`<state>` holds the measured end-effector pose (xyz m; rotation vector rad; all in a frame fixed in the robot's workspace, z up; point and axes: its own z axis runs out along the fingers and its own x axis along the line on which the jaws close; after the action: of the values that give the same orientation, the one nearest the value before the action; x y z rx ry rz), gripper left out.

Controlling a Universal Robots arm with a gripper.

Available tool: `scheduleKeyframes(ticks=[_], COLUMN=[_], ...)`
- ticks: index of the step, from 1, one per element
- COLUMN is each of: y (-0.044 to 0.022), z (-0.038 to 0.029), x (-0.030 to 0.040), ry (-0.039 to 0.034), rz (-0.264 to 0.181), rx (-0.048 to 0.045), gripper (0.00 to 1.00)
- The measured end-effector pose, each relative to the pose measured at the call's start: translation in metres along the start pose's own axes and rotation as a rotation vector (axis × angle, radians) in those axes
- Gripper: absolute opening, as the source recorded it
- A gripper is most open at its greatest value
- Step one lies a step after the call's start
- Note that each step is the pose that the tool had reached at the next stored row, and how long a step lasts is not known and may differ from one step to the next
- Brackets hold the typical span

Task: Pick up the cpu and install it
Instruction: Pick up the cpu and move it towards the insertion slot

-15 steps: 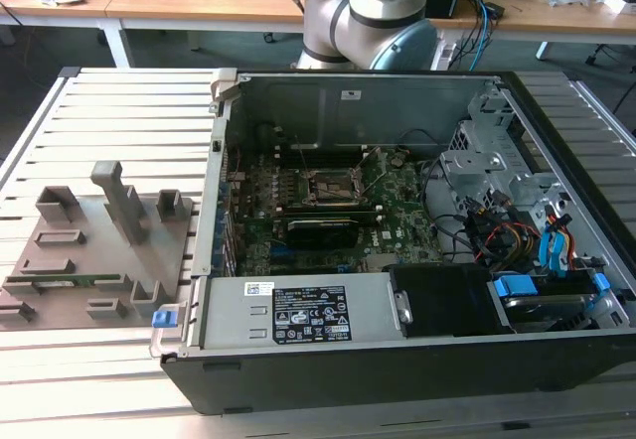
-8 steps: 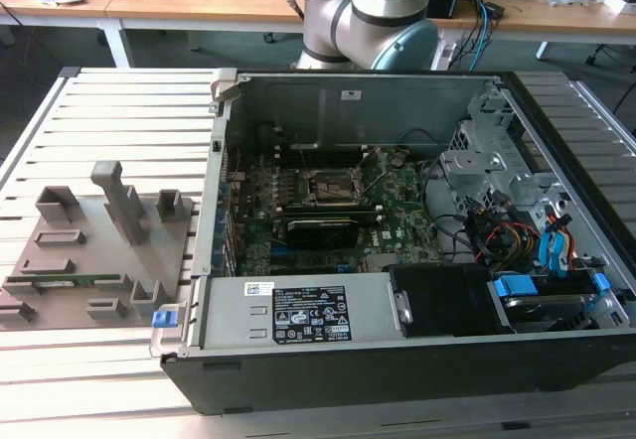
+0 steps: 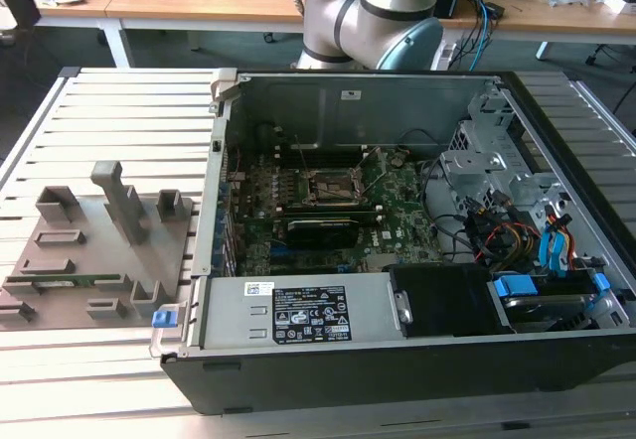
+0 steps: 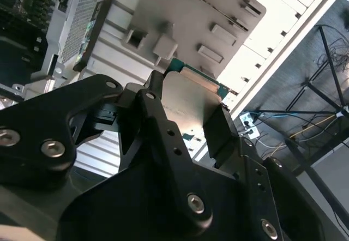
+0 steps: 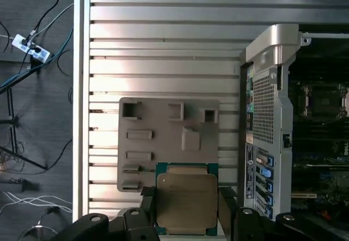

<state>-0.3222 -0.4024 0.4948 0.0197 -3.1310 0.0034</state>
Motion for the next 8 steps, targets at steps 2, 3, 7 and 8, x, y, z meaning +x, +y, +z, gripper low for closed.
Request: scheduleKeyframes(ticks=[2, 3, 7, 8], y=[0.0012, 0.0016, 0.0029, 0.0033], z=[0.0072, 0.0094, 0.0233, 0.0292], x=[-0.0185, -0.0244, -0.0602, -0.0751], ry=[0.0009, 0.0012, 0.0022, 0.0023], rz=[0.000, 0.000, 0.000, 0.000], rx=[0.0015, 0.0021, 0.0034, 0.0036], gripper=[0.55, 0.55, 0.55, 0.55])
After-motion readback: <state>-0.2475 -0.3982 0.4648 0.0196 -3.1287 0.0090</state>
